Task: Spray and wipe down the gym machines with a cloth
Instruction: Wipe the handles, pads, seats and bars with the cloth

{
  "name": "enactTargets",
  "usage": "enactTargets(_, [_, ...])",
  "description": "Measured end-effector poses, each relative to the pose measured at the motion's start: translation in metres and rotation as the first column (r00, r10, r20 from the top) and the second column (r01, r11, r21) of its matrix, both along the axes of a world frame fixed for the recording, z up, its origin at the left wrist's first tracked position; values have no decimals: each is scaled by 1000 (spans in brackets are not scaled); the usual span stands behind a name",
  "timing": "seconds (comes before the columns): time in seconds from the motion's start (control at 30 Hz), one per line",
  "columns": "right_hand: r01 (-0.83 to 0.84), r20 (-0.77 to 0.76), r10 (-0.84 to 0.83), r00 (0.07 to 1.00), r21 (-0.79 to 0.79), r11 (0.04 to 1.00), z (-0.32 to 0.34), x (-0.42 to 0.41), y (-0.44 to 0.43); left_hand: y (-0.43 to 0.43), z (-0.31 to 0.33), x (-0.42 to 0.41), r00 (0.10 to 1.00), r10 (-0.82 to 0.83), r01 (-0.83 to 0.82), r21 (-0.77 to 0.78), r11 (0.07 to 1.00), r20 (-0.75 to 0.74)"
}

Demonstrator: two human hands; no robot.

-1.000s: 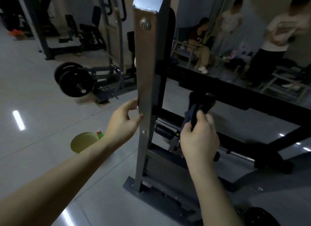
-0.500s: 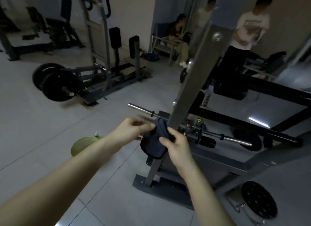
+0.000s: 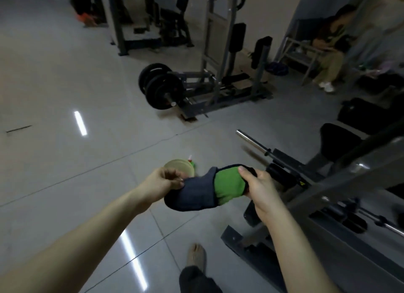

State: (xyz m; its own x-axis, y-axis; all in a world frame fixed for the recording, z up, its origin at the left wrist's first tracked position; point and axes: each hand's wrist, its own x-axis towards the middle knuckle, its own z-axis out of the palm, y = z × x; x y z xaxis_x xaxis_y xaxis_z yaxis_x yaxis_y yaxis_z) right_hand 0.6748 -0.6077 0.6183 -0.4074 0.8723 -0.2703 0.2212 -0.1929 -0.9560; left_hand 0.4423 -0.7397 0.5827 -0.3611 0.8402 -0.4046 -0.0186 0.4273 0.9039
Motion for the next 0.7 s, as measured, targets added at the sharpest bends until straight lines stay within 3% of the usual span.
enactTargets(0.17, [-222,-8,223,975,54,974,-13,-80,36,7,-35,-63,974,79,-117,-176,977,-210])
enactTargets(0.3, [-466,33,465,885,22,884,-28,-148,77,58,-29,-97,983,-144,139,-48,989,-111])
enactTargets(0.4, [-547,117,546,830,-21,837,-41,-193,112,112,-37,-117,965,-240,241,-6,971,-104])
enactTargets(0.5, [-506,159,504,849,-33,862,-59,-221,154,150,-59,-137,991,-122,124,42,991,-52])
enactTargets(0.57, [-496,161,511,844,-128,859,-69,-228,180,165,-73,-151,1000,7,-5,52,999,-24])
enactTargets(0.63, [-534,281,558,781,-164,829,-83,-229,199,175,-86,-166,995,99,-98,40,994,-10])
enactTargets(0.7, [-559,402,570,717,-157,814,-97,-232,211,186,-98,-181,996,82,-82,22,996,-22])
